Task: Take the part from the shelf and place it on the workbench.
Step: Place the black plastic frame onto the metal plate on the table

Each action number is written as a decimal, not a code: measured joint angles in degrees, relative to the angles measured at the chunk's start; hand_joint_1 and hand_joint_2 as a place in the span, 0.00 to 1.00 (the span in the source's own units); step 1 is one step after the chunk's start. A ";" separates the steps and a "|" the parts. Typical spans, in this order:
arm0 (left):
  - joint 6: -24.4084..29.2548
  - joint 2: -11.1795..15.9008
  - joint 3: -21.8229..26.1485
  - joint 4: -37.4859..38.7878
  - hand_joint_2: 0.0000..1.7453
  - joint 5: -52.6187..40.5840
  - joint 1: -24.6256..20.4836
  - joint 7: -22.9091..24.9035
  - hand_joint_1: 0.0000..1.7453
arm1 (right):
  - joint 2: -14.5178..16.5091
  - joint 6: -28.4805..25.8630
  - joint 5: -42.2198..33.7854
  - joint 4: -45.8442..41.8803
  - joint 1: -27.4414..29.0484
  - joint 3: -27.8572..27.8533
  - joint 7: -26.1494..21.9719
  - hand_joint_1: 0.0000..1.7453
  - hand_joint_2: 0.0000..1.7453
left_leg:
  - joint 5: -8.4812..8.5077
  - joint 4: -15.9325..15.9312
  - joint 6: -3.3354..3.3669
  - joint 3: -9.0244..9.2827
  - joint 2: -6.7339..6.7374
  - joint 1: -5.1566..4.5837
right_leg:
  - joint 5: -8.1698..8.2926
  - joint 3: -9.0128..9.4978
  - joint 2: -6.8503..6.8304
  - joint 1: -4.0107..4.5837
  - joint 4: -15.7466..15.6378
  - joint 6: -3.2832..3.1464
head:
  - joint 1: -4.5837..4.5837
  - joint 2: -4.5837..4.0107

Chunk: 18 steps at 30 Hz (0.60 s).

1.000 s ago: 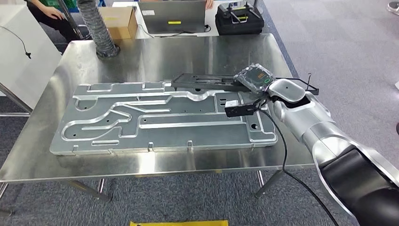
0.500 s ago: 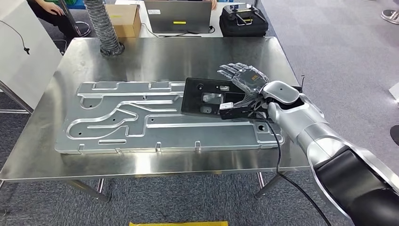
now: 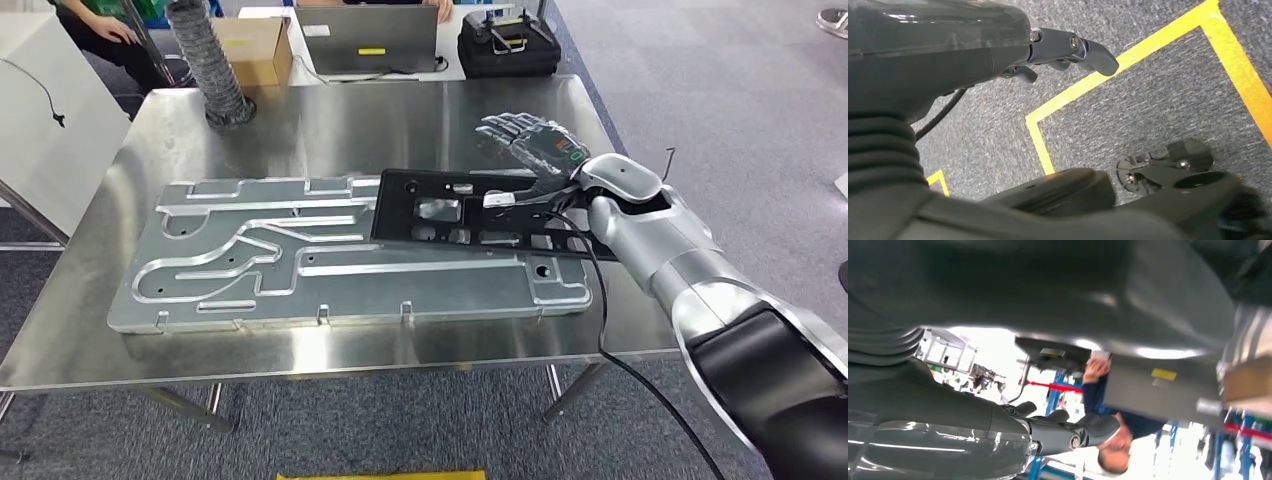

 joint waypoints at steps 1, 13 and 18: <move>0.00 0.02 0.06 0.00 0.00 0.12 0.08 0.04 0.00 | -1.27 1.09 -0.78 -1.20 -0.58 -0.41 0.03 0.00 0.00 | -1.99 4.06 -0.15 -1.85 0.00 0.06 | -0.03 0.00 -0.09 0.02 0.03 -0.09 | -0.01 0.00; -0.17 0.08 1.08 0.04 0.00 0.85 1.14 -0.36 0.00 | -34.31 -2.91 -19.80 -18.68 9.85 -17.13 2.69 0.00 0.00 | 3.66 -5.29 1.93 2.40 -1.05 0.67 | -2.24 0.59 -1.39 0.23 1.71 2.95 | 0.06 0.02; -0.65 0.09 1.15 0.03 0.00 0.86 1.18 -0.31 0.00 | -43.34 -8.50 -20.58 -21.09 31.58 -36.22 1.87 0.00 0.00 | 3.58 -5.60 2.95 2.58 -1.19 0.65 | -9.11 -6.55 -0.07 -0.26 16.37 4.22 | 0.09 0.01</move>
